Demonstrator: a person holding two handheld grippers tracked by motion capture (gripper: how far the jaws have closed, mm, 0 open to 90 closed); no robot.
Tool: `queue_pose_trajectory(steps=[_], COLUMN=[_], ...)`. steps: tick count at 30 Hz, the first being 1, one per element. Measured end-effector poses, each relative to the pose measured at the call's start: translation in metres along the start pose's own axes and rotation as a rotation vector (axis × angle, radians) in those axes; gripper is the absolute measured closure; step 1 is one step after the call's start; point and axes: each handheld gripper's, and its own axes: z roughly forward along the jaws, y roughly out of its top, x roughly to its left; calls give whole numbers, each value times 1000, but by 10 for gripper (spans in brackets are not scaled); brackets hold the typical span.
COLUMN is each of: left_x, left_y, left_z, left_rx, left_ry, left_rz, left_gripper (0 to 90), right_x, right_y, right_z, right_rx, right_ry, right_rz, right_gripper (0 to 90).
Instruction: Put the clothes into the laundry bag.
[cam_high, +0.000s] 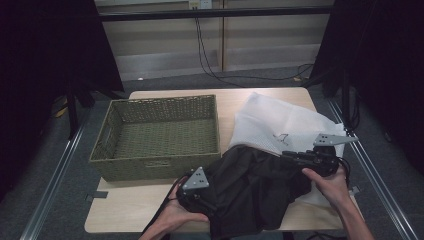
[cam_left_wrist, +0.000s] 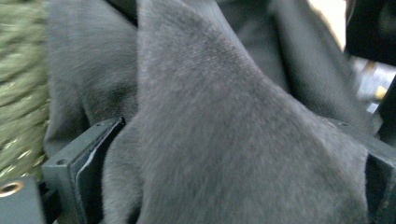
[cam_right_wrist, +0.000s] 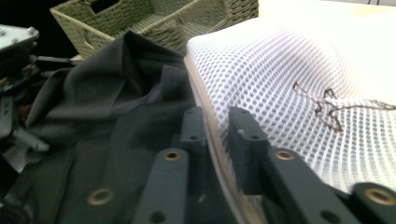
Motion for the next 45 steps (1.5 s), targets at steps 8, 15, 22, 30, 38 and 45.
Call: queue_pose_trajectory(steps=[8, 15, 22, 30, 38, 45], left_x=[1, -4, -11, -14, -14, -9], left_y=[-6, -7, 7, 44, 83, 112], left_z=[6, 15, 11, 18, 23, 37], left_rx=[29, 80, 23, -130, -243, -261], left_ry=[-66, 51, 19, -55, -77, -90], left_rz=[5, 21, 78, 31, 31, 29], left_gripper=[9, 232, 654, 669, 675, 675], right_x=[5, 3, 7, 19, 35, 48], right_y=[19, 16, 25, 43, 54, 64], right_z=[22, 36, 33, 33, 26, 19], right_rx=[42, 62, 49, 8, -14, -50], right_ry=[6, 30, 44, 85, 126, 152], right_rz=[-57, -28, -35, -49, -71, -74], right_gripper=[614, 858, 879, 881, 882, 884])
